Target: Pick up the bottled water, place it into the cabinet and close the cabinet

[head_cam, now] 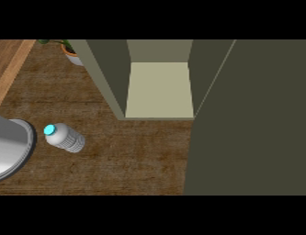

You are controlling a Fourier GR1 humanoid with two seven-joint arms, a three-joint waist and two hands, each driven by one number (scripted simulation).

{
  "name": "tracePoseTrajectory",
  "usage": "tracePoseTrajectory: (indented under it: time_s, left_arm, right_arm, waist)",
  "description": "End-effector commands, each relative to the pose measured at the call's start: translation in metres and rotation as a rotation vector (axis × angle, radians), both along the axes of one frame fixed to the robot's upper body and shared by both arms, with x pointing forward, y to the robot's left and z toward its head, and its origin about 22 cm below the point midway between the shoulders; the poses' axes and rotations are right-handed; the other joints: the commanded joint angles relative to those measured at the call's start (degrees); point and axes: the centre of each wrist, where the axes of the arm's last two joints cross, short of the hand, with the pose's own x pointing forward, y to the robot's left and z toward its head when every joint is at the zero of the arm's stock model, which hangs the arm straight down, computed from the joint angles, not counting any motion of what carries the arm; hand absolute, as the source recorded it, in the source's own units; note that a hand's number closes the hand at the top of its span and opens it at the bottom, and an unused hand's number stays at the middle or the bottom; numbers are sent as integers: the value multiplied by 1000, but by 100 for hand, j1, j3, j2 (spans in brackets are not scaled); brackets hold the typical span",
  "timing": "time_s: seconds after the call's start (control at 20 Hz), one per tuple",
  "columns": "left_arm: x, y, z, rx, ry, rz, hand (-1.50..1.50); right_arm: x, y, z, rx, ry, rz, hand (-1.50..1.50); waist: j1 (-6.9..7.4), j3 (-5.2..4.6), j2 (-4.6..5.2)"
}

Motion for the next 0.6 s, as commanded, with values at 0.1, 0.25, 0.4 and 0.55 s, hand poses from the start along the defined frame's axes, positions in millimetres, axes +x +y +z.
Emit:
tracePoseTrajectory:
  time_s: [0.1,0.25,0.4,0.55]
  left_arm:
    - [-22,-6,17,21,-28,-11,-150]
    - [-7,-15,12,17,-29,-14,-150]
    - [-22,-17,10,2,-10,-16,-150]
    - [-7,-15,10,7,-5,7,-150]
  right_arm:
    - [-27,-1,21,7,-35,-11,-150]
    - [-23,7,20,20,-20,-29,-150]
    - [-25,5,27,23,-34,-22,-150]
    - [-37,-2,44,25,-42,-11,-150]
  waist:
    - [-4,0,-3]
    - [-35,0,4]
    - [-7,0,0]
    - [-39,-1,3]
